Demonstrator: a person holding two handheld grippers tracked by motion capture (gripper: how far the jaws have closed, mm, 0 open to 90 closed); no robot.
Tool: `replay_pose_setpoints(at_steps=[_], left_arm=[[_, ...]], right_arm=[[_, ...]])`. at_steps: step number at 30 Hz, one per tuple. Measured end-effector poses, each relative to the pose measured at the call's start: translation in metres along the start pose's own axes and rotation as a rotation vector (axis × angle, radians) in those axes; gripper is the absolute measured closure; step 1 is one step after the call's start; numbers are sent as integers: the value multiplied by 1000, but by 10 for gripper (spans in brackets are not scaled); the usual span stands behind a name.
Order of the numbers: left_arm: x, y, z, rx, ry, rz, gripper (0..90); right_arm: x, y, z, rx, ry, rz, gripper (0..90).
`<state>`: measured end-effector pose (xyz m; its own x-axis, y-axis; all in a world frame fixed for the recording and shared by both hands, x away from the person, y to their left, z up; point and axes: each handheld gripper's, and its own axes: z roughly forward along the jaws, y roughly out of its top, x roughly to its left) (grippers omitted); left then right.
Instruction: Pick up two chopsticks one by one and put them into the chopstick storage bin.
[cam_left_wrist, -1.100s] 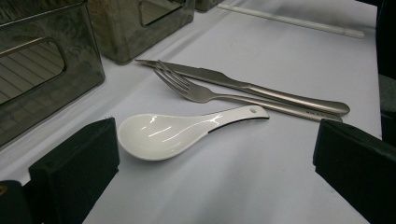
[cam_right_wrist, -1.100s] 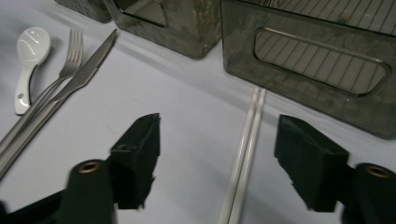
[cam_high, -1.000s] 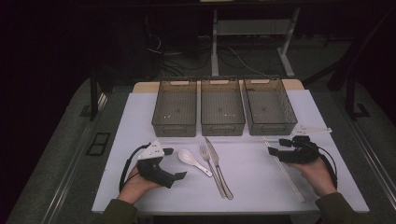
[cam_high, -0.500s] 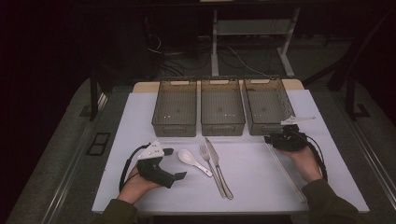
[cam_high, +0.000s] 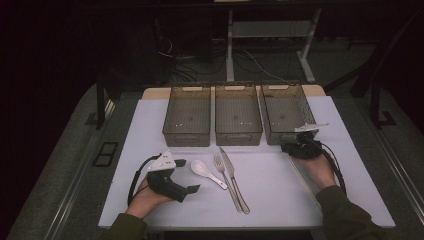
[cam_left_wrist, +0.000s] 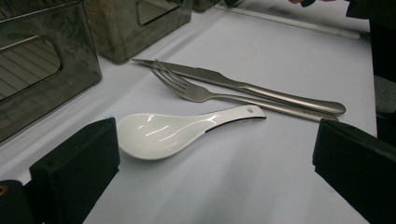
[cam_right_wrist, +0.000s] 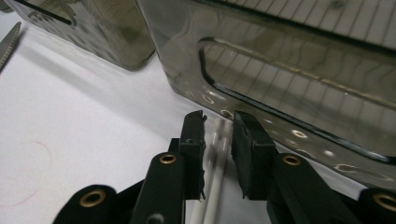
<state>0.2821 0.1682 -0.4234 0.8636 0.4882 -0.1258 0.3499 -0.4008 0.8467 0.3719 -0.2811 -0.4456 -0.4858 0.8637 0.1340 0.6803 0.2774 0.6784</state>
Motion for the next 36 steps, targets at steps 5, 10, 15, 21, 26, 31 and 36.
replay_pose_setpoints(at_steps=[5,10,15,21,26,31,36], left_arm=[[0,0,0,-1,-1,0,0],[0,0,0,1,-2,0,0],[0,0,0,0,-3,-1,0],[1,0,0,-2,-3,-1,0],[0,0,0,0,-4,-1,0],[0,0,0,-1,-6,-1,0],[0,0,0,-1,-8,1,0]], right_arm=[[0,-1,4,15,-5,1,755],[1,-1,5,17,-15,-8,795],[1,-2,5,17,-14,-4,799],[2,-1,5,19,-11,-8,799],[7,0,7,26,8,-22,800],[14,2,9,32,25,-48,800],[22,3,11,37,44,-80,801]])
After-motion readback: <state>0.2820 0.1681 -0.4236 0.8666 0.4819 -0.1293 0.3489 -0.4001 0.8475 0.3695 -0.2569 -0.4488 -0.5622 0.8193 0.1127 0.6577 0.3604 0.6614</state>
